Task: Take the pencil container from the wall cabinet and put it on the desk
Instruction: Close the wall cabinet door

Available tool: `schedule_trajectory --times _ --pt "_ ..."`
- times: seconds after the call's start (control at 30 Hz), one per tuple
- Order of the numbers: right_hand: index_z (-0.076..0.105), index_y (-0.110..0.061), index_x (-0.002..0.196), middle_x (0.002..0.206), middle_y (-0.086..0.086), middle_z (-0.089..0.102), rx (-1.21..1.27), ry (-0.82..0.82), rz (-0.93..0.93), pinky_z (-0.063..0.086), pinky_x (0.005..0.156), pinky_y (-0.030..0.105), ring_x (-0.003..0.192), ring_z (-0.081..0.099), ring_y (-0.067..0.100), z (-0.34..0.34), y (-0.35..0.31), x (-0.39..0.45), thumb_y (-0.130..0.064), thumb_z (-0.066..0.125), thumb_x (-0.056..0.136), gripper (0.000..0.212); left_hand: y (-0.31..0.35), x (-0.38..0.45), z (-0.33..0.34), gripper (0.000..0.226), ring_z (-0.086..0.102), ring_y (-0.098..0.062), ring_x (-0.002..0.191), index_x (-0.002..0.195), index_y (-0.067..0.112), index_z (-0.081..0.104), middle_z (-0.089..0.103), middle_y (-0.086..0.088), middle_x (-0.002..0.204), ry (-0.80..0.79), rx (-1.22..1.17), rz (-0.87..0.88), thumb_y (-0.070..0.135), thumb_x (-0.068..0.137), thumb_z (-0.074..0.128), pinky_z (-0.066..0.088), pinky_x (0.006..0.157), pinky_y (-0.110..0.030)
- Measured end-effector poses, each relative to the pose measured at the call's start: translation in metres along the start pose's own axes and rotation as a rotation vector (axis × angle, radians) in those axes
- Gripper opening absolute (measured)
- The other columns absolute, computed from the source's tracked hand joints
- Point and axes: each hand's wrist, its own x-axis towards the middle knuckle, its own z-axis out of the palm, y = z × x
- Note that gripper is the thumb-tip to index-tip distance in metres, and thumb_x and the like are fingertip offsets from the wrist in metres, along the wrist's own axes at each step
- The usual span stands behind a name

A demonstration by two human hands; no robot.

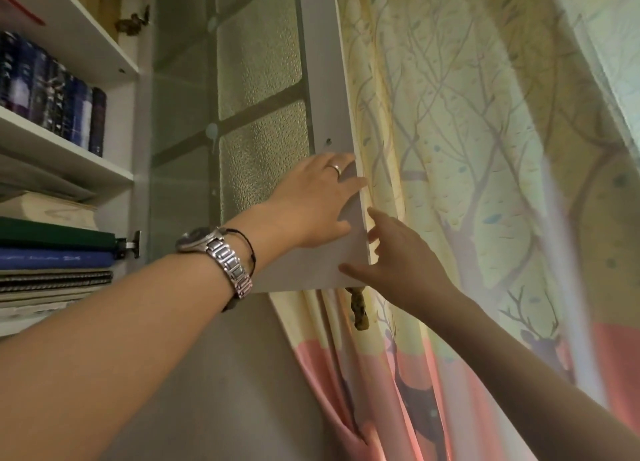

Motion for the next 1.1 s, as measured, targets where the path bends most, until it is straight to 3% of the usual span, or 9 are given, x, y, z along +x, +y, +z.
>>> schedule_trajectory --times 0.3,0.43,0.63,0.73,0.87,1.0,1.1 --pt "0.036 -0.023 0.138 0.108 -0.003 0.055 0.099 0.005 -0.071 0.043 0.076 0.030 0.091 0.049 0.014 -0.003 -0.006 -0.004 -0.033 0.069 0.079 0.068 -0.007 -0.010 -0.021 0.057 0.015 -0.024 0.141 0.141 0.031 0.032 0.020 -0.005 0.155 0.008 0.064 -0.018 0.040 0.086 0.046 0.019 0.109 -0.039" --pt "0.042 -0.023 0.133 0.103 -0.005 0.057 0.188 0.068 -0.137 0.039 0.073 0.026 0.085 0.049 0.010 -0.004 -0.023 -0.010 -0.029 0.066 0.082 0.057 -0.014 -0.030 -0.039 0.051 0.022 -0.024 0.138 0.138 0.030 0.037 0.025 -0.004 0.153 0.050 0.048 -0.034 0.038 0.087 0.042 0.022 0.107 -0.040" --pt "0.051 -0.020 0.123 0.089 -0.004 0.059 0.350 0.166 -0.227 0.048 0.074 0.032 0.083 0.055 0.016 -0.002 -0.061 -0.020 -0.030 0.068 0.080 0.047 -0.029 -0.072 -0.064 0.048 0.028 -0.023 0.133 0.135 0.029 0.039 0.027 -0.002 0.149 0.106 0.026 -0.083 0.048 0.091 0.038 0.027 0.103 -0.041" --pt "0.050 -0.018 0.122 0.090 -0.007 0.057 0.422 0.169 -0.264 0.045 0.067 0.022 0.077 0.054 0.009 0.002 -0.083 -0.026 -0.034 0.068 0.080 0.048 -0.040 -0.094 -0.076 0.050 0.029 -0.024 0.132 0.135 0.027 0.036 0.025 -0.002 0.149 0.099 0.055 -0.108 0.049 0.090 0.039 0.029 0.101 -0.043" --pt "0.051 -0.018 0.124 0.091 -0.010 0.055 0.520 0.161 -0.335 0.041 0.068 0.015 0.082 0.053 0.004 0.007 -0.115 -0.031 -0.039 0.067 0.082 0.050 -0.057 -0.125 -0.095 0.049 0.030 -0.023 0.132 0.134 0.028 0.034 0.024 -0.002 0.150 0.106 0.076 -0.157 0.048 0.090 0.040 0.030 0.101 -0.044" --pt "0.048 -0.019 0.131 0.102 -0.006 0.058 0.572 0.153 -0.397 0.046 0.076 0.017 0.090 0.053 0.006 0.017 -0.145 -0.035 -0.044 0.063 0.084 0.055 -0.075 -0.157 -0.115 0.049 0.029 -0.024 0.133 0.135 0.028 0.033 0.022 -0.001 0.152 0.078 0.094 -0.207 0.047 0.091 0.040 0.030 0.101 -0.045" --pt "0.046 -0.024 0.135 0.117 -0.003 0.044 0.577 0.164 -0.414 0.037 0.086 0.011 0.108 0.041 0.006 0.030 -0.168 -0.037 -0.049 0.061 0.083 0.059 -0.088 -0.180 -0.130 0.051 0.027 -0.023 0.135 0.135 0.028 0.033 0.022 0.000 0.152 0.065 0.132 -0.248 0.049 0.090 0.040 0.029 0.103 -0.043"
